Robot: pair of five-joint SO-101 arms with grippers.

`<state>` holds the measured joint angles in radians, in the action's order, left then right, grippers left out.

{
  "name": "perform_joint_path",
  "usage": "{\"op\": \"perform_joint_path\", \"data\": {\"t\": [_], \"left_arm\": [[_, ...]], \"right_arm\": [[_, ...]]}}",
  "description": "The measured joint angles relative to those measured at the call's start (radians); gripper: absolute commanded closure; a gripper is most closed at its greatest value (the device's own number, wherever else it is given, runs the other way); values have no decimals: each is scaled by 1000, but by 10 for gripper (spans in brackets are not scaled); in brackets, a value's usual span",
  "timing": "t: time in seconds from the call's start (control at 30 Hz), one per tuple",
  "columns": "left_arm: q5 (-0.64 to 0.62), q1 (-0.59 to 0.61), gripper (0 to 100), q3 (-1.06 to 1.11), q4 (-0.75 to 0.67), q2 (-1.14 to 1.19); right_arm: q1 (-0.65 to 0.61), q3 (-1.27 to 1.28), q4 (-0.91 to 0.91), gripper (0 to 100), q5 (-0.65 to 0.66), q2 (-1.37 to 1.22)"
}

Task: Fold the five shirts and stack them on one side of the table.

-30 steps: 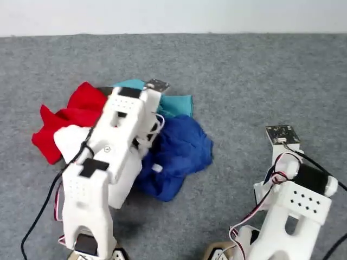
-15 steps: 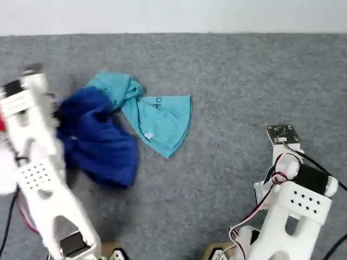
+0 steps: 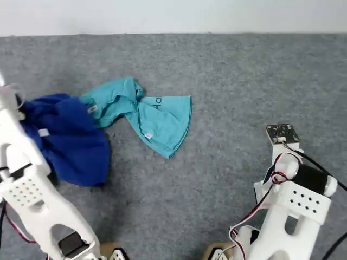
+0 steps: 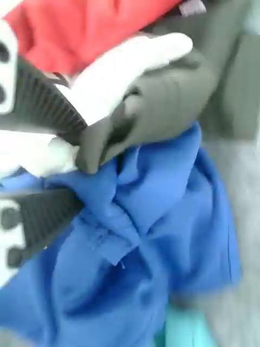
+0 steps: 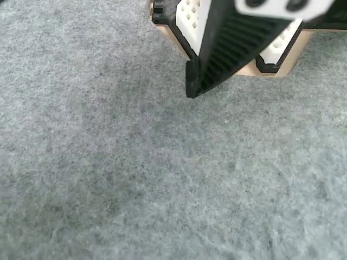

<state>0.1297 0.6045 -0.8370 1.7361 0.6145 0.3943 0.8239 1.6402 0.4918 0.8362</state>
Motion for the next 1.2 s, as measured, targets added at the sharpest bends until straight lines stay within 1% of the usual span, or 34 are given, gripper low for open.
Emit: {"op": "perform_joint_path", "data": {"t": [0.1, 0.17, 0.23, 0.33, 0.5, 0.6, 0.73, 0.83, 0.9, 1.03, 1.2], "left_arm": [[0, -103, 750, 143, 0, -144], [6, -178, 708, 245, 0, -245], [6, -221, 706, 327, 0, -330], [6, -218, 706, 374, -2, -408], [5, -190, 706, 414, 2, -430], [3, -242, 706, 531, -8, -430], [2, -347, 706, 697, -95, -361], [2, -430, 706, 730, -114, -279], [6, -463, 706, 730, -138, -219], [-2, -437, 706, 730, -204, -77], [-23, -324, 706, 628, -190, 51]], "right_arm": [[0, 0, 0, 444, 0, 0], [0, 0, 0, 444, 0, 0], [0, 0, 0, 444, 0, 0], [0, 0, 0, 444, 0, 0], [0, 0, 0, 444, 0, 0], [0, 0, 0, 444, 0, 0], [0, 0, 0, 444, 0, 0], [0, 0, 0, 444, 0, 0], [0, 0, 0, 444, 0, 0], [0, 0, 0, 444, 0, 0], [0, 0, 0, 444, 0, 0]]}}
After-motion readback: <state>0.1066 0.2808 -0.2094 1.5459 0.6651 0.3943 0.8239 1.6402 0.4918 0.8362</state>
